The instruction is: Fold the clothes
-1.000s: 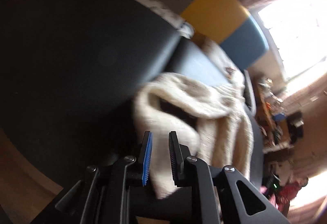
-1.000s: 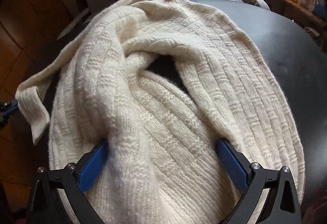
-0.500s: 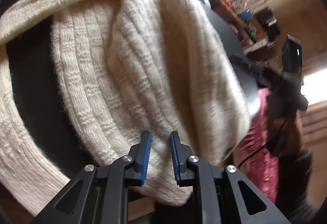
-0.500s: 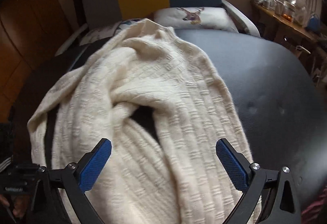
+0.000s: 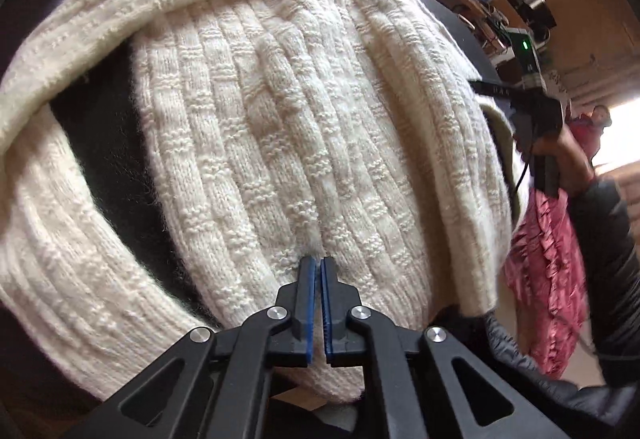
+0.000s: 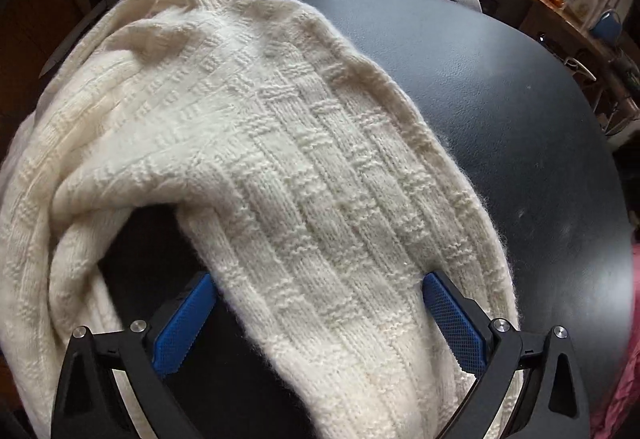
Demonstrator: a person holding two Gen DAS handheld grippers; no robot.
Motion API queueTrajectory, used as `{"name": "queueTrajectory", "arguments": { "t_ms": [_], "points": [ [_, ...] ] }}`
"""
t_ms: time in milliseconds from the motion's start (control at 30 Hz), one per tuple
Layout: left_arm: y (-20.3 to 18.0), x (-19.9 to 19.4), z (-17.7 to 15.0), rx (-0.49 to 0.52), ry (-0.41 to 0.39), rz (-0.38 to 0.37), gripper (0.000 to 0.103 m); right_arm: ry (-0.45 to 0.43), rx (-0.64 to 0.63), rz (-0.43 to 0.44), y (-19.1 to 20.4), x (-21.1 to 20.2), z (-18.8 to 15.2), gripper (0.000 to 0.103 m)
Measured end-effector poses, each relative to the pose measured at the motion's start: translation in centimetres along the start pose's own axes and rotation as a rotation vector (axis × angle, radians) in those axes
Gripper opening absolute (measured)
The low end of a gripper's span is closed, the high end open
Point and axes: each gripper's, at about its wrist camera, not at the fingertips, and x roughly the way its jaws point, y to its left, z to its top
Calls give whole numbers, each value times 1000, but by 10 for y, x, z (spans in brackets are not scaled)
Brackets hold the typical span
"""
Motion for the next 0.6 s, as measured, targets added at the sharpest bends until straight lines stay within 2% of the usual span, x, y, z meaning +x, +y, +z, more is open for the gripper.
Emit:
{"name": "queueTrajectory", "arguments": {
  "t_ms": [133,200,267,300,433,500,533,600],
  "points": [
    [6,-17,-4,-8,-33,14,6,13,-17,-62,-5,-15,14,103],
    [17,-35,-10,-41,-93,-14,11,-25,-53,20,23,-33,1,103],
    [36,-57,-21,-116,-164,-38,13,-67,-91,115,55,-50,-14,103],
    [47,-70,-29,-151,-201,-27,15,-88,-110,162,71,-59,-22,103],
    [90,-122,-70,-206,-339,172,20,-173,-186,352,133,-95,-52,103],
    [107,-128,-83,-244,-326,206,21,-196,-210,451,164,-104,-68,103],
    [116,-125,-90,-276,-314,197,21,-197,-215,492,179,-101,-75,103],
    [137,-111,-99,-355,-287,127,22,-190,-230,534,208,-91,-86,103]
  ]
}}
